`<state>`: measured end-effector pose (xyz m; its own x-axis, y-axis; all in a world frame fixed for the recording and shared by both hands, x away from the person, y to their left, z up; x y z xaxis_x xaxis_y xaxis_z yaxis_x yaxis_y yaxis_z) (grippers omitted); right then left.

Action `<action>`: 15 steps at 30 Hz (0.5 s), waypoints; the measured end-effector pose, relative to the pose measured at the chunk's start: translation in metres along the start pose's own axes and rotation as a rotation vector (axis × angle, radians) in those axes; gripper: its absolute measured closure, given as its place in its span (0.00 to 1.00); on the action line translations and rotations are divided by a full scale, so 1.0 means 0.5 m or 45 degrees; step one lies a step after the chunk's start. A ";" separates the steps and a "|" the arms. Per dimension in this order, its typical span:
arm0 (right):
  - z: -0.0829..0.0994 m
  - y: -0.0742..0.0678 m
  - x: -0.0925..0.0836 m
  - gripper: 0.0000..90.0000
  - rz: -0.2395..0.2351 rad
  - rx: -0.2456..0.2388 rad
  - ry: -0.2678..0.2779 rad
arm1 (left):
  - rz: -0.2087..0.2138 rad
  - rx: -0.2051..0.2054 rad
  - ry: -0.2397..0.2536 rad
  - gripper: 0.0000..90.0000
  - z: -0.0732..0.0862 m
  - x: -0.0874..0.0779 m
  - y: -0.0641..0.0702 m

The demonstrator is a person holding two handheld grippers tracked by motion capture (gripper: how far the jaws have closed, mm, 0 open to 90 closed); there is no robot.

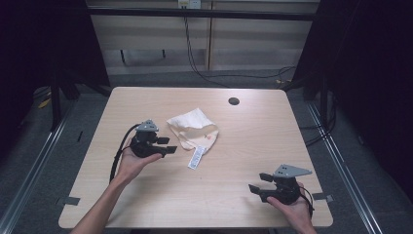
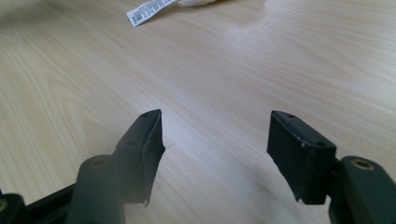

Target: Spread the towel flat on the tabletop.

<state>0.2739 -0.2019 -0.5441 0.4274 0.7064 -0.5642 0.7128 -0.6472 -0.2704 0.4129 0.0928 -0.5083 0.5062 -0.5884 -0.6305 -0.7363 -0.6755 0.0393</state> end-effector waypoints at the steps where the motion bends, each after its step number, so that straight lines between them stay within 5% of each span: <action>1: 0.000 -0.001 0.000 0.40 -0.001 -0.002 -0.002 | 0.008 -0.007 0.009 0.53 -0.004 0.004 -0.001; 9: 0.001 -0.002 0.000 0.38 -0.021 0.004 0.001 | 0.012 -0.109 0.067 0.62 -0.034 0.047 -0.023; 13: 0.001 -0.003 -0.001 0.38 -0.020 0.001 0.001 | -0.028 -0.003 0.003 0.66 -0.033 0.069 -0.019; 15: 0.001 -0.003 -0.001 0.38 -0.024 -0.004 0.001 | -0.037 0.005 -0.007 0.66 -0.035 0.077 -0.023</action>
<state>0.2722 -0.2013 -0.5441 0.4141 0.7187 -0.5586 0.7224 -0.6328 -0.2788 0.4490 0.0700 -0.5195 0.5252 -0.5659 -0.6356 -0.7229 -0.6908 0.0177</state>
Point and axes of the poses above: each handheld gripper's, and its own axes: x roughly forward along the jaws, z roughly out of its underside, y roughly to its right, the point moved 10 cm from there along x, roughly forward along the jaws, and after that the axes turned 12 degrees about -z, right-handed, at the moved point
